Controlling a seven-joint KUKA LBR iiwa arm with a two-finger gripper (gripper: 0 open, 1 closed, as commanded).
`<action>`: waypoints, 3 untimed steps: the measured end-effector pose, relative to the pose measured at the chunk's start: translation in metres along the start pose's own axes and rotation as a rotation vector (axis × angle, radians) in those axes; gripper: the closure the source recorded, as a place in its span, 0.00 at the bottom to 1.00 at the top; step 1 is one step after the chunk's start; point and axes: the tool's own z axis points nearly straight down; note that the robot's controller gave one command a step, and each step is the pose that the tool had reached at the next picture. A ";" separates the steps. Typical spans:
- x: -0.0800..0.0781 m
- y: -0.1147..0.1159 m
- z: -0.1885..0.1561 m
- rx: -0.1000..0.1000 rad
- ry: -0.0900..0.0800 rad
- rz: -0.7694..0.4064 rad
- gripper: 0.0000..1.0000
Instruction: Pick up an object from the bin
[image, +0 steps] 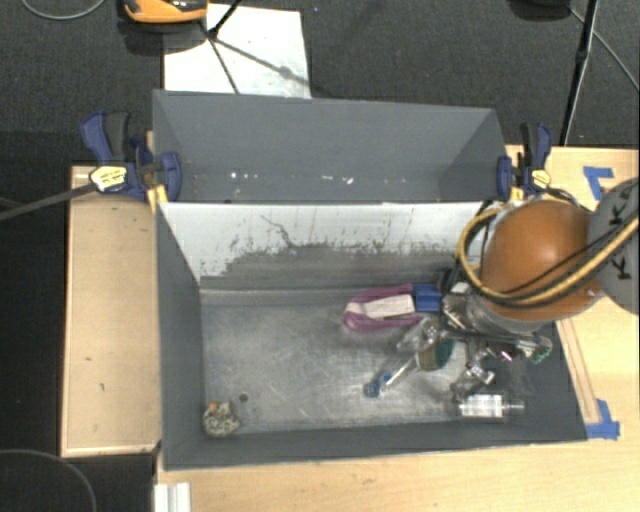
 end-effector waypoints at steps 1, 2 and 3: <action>-0.008 -0.011 0.001 -0.002 -0.005 0.116 0.00; 0.014 0.012 0.025 0.007 -0.028 0.340 0.00; 0.010 0.010 0.022 0.002 -0.014 0.337 0.00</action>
Offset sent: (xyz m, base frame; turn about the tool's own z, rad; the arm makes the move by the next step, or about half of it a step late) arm 0.0117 -0.0030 -0.0016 0.1150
